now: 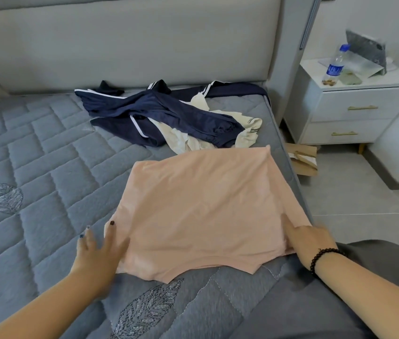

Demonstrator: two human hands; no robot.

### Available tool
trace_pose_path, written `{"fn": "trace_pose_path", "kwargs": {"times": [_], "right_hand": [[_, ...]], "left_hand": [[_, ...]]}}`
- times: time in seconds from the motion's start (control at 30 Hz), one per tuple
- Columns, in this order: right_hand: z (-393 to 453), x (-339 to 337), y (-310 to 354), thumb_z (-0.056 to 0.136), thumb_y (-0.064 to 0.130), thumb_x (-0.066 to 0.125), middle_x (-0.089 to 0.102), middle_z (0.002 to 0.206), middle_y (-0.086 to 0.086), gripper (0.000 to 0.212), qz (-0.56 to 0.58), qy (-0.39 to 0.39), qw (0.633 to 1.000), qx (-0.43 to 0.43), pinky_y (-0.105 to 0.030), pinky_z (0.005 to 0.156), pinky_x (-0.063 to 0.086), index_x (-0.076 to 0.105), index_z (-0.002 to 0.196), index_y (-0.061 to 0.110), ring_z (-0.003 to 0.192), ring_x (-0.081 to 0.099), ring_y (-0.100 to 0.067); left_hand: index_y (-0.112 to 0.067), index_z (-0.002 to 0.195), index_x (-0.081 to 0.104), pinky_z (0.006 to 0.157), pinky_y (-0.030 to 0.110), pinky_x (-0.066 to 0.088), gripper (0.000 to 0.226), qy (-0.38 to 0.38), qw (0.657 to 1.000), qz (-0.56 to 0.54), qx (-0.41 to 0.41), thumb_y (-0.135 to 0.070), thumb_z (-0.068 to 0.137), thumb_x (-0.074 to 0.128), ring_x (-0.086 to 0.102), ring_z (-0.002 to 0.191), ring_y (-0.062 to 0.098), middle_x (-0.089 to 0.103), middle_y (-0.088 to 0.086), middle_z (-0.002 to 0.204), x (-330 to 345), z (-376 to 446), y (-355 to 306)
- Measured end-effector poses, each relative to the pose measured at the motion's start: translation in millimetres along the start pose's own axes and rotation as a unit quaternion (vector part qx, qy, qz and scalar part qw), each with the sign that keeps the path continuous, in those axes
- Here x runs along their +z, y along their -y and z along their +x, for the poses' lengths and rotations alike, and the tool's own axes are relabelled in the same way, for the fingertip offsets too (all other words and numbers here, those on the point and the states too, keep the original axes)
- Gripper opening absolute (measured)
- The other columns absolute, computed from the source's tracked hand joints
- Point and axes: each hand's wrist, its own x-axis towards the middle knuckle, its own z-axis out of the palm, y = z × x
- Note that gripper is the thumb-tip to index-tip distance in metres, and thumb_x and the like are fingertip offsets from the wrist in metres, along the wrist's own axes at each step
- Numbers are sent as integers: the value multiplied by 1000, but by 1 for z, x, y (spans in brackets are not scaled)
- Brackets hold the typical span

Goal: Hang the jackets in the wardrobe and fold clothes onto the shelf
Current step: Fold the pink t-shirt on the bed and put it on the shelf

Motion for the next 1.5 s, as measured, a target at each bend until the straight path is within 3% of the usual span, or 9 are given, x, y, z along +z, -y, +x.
{"fn": "trace_pose_path", "kwargs": {"times": [0.17, 0.33, 0.5, 0.77, 1.0, 1.17, 1.27, 1.4, 1.5], "right_hand": [[4, 10, -23, 91, 2, 36, 65, 114, -1, 34, 252, 0, 963, 98, -29, 84, 48, 55, 112, 21, 97, 59, -23], [15, 20, -28, 84, -5, 46, 71, 97, -4, 32, 564, -16, 810, 158, -35, 86, 54, 65, 102, 14, 92, 64, -20], [32, 24, -26, 86, 15, 62, 70, 61, 0, 10, 696, 32, 693, 183, -22, 42, 47, 66, 77, 12, 43, 59, -10], [54, 25, -30, 79, 20, 73, 63, 60, 0, 12, 620, 62, 772, 126, -28, 61, 56, 66, 77, 10, 54, 59, -13], [43, 35, -52, 80, 19, 72, 57, 56, 10, 21, 621, 18, 772, 130, -8, 53, 40, 58, 65, 23, 57, 54, -2], [42, 30, -49, 83, 30, 65, 49, 92, 12, 13, 528, -16, 837, 142, -24, 80, 48, 52, 81, 28, 90, 49, -8], [43, 30, -45, 77, 41, 67, 30, 106, 12, 41, 511, -38, 842, 170, -28, 91, 43, 41, 107, 30, 105, 37, -11], [48, 32, -49, 73, 45, 71, 36, 104, 14, 59, 576, -11, 796, 188, -21, 72, 42, 35, 116, 29, 92, 47, -8], [52, 33, -47, 69, 48, 71, 52, 85, 12, 41, 590, 1, 786, 186, -20, 55, 36, 41, 88, 27, 78, 52, -9]], "left_hand": [[-25, 153, -18, 119, 53, -4, 81, -131, 965, -196, 115, -36, 96, 39, -26, 143, 43, -35, 11, 155, -82, 17, -78], [-18, 155, 16, 119, 33, 18, 58, -233, 872, -374, 213, -37, 104, 34, 14, 149, 21, 6, 3, 164, -159, 59, -163], [-16, 133, 47, 88, 37, 47, 39, -196, 827, -511, 126, -37, 101, 40, 59, 109, 28, 61, 7, 125, -228, 112, -216], [-5, 136, 23, 78, 40, 42, 56, -164, 830, -533, 12, -35, 97, 50, 59, 101, 39, 59, 18, 115, -290, 187, -256], [-19, 129, 28, 64, 36, 37, 37, -264, 768, -570, 127, -11, 96, 40, 57, 76, 37, 56, 9, 78, -290, 197, -264], [-13, 130, 26, 71, 37, 39, 57, -223, 858, -460, 55, -51, 93, 49, 61, 93, 36, 60, 8, 98, -302, 205, -278], [-10, 144, 12, 74, 38, 39, 80, -185, 891, -413, 34, -53, 91, 52, 61, 102, 36, 62, 12, 109, -314, 215, -289], [-10, 145, 12, 76, 40, 37, 66, -139, 884, -447, -3, -22, 94, 53, 58, 108, 37, 62, 18, 115, -320, 224, -290], [-5, 142, 16, 80, 41, 40, 59, -127, 885, -447, 31, -12, 94, 50, 57, 109, 40, 60, 22, 117, -320, 225, -283]]}}
